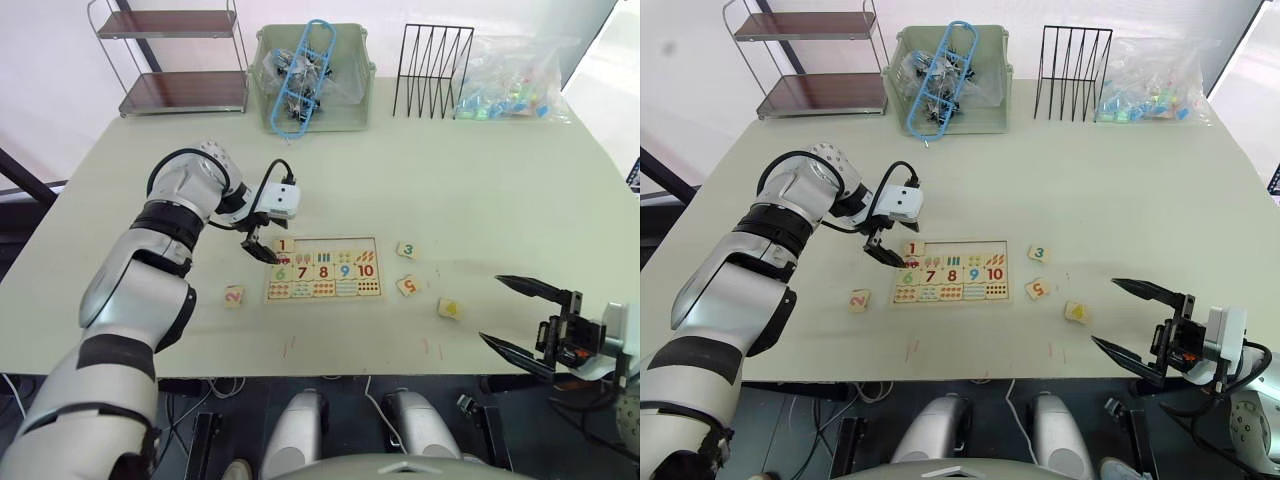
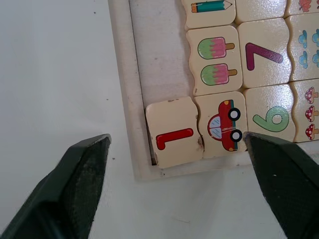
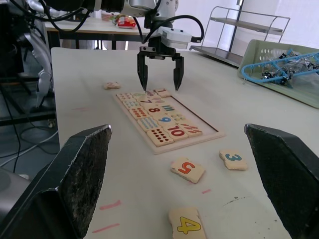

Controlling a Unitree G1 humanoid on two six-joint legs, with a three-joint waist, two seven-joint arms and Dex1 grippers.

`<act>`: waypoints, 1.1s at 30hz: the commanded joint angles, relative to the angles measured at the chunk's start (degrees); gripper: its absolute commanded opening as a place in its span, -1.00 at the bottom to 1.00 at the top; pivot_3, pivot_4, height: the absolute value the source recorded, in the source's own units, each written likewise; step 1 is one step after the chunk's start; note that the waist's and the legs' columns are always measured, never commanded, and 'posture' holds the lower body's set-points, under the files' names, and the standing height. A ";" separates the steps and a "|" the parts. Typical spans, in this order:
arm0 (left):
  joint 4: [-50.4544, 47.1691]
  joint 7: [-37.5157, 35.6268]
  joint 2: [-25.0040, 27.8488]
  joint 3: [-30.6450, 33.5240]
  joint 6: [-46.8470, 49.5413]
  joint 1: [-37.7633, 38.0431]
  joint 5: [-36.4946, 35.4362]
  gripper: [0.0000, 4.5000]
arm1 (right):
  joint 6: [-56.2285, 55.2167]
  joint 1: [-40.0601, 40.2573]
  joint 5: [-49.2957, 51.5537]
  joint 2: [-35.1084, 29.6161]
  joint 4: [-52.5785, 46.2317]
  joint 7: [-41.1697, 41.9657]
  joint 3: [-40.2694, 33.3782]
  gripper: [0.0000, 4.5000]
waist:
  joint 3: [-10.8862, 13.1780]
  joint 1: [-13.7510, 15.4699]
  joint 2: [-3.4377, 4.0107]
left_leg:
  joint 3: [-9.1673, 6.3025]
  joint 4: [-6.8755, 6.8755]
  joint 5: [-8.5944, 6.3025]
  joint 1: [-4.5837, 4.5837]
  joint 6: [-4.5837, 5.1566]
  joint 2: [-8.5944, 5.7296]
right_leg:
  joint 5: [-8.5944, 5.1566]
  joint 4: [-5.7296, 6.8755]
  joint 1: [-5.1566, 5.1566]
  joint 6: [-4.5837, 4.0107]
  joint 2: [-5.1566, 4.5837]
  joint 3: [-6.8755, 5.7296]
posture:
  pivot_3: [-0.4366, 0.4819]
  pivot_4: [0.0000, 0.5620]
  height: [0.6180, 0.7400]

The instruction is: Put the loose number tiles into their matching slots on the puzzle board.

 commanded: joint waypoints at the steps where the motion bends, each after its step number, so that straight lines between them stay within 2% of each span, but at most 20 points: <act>1: 0.33 -1.72 0.73 1.66 -0.15 -1.94 -0.64 0.97 | -0.87 -0.31 0.23 0.06 -1.16 -0.19 -0.07 1.00 | 0.00 0.00 0.00 | 0.00 0.00 0.00 0.00 0.00 0.00 | 0.00 0.00 0.00 0.00 0.00 0.00 | -0.05 -0.47 0.99; 9: -0.06 -1.72 3.19 4.82 -1.23 -0.58 -7.89 0.97 | -1.03 0.08 0.29 0.35 -1.81 -0.92 0.39 1.00 | 0.01 -0.06 -0.01 | -0.02 0.01 0.00 0.00 0.00 0.01 | 0.00 0.02 0.00 0.00 0.00 -0.01 | -0.05 -0.47 0.99; 16: -1.83 0.10 4.18 13.98 3.24 2.79 -13.82 0.97 | -0.90 0.70 0.57 0.57 -2.54 -1.63 0.22 1.00 | 0.01 -0.03 -0.01 | -0.05 0.06 0.00 0.00 0.00 0.01 | 0.00 0.07 0.00 0.00 -0.01 -0.04 | -0.05 -0.47 0.99; 20: -4.61 6.12 4.21 20.20 4.98 7.02 -17.65 0.97 | -0.79 1.14 0.77 0.54 -2.76 -1.72 0.27 1.00 | 0.01 -0.05 -0.01 | -0.15 0.10 0.00 0.00 0.00 0.03 | 0.00 0.13 0.00 0.00 -0.02 -0.05 | -0.05 -0.47 0.99; 25: -9.25 9.08 3.55 23.29 6.14 12.28 -19.76 0.97 | -0.71 0.83 0.99 0.32 -2.35 -1.57 0.31 1.00 | 0.01 0.01 -0.02 | -0.30 0.19 0.00 0.00 0.00 0.08 | 0.00 0.24 0.00 0.00 -0.05 -0.06 | -0.05 -0.47 0.99; 28: -12.82 8.91 2.90 24.16 7.32 15.51 -21.45 0.63 | -0.58 0.53 1.08 0.14 -2.07 -1.35 0.35 1.00 | 0.01 0.02 -0.02 | -0.30 0.21 0.00 0.01 0.00 0.08 | 0.00 0.29 0.00 0.00 -0.08 -0.05 | -0.05 -0.47 0.99; 29: -13.60 9.28 2.77 24.39 6.74 16.47 -21.62 0.43 | -0.52 0.45 1.11 0.10 -2.02 -1.31 0.34 1.00 | 0.01 0.03 -0.01 | -0.31 0.22 0.00 0.01 0.00 0.08 | 0.00 0.30 0.00 0.00 -0.08 -0.06 | -0.05 -0.47 0.99; 30: -14.06 9.67 2.70 24.54 5.50 17.20 -21.64 0.37 | -0.47 0.34 1.14 0.06 -1.93 -1.27 0.33 1.00 | 0.01 0.04 -0.02 | -0.30 0.23 0.00 0.01 0.00 0.08 | 0.00 0.31 0.00 0.00 -0.08 -0.06 | -0.05 -0.47 0.99; 31: -13.90 9.85 2.67 24.57 2.57 17.82 -21.51 0.06 | -0.40 0.25 1.19 -0.02 -1.81 -1.16 0.28 1.00 | 0.01 0.05 -0.02 | -0.30 0.25 0.00 0.01 0.00 0.08 | 0.00 0.32 0.00 0.00 -0.08 -0.06 | -0.05 -0.47 0.99; 32: -13.05 10.67 2.75 24.25 -0.27 18.07 -20.71 -0.09 | -0.34 0.13 1.22 -0.11 -1.65 -1.03 0.24 1.00 | 0.01 0.07 -0.02 | -0.29 0.26 0.00 0.01 0.00 0.07 | 0.00 0.33 0.00 0.00 -0.08 -0.06 | -0.05 -0.47 0.99; 33: -12.27 11.04 2.75 24.12 -2.01 18.21 -20.40 -0.33 | -0.31 0.02 1.24 -0.20 -1.47 -0.86 0.17 1.00 | 0.01 0.08 -0.02 | -0.29 0.27 0.00 0.01 0.00 0.07 | 0.00 0.33 0.00 0.00 -0.08 -0.07 | -0.05 -0.47 0.99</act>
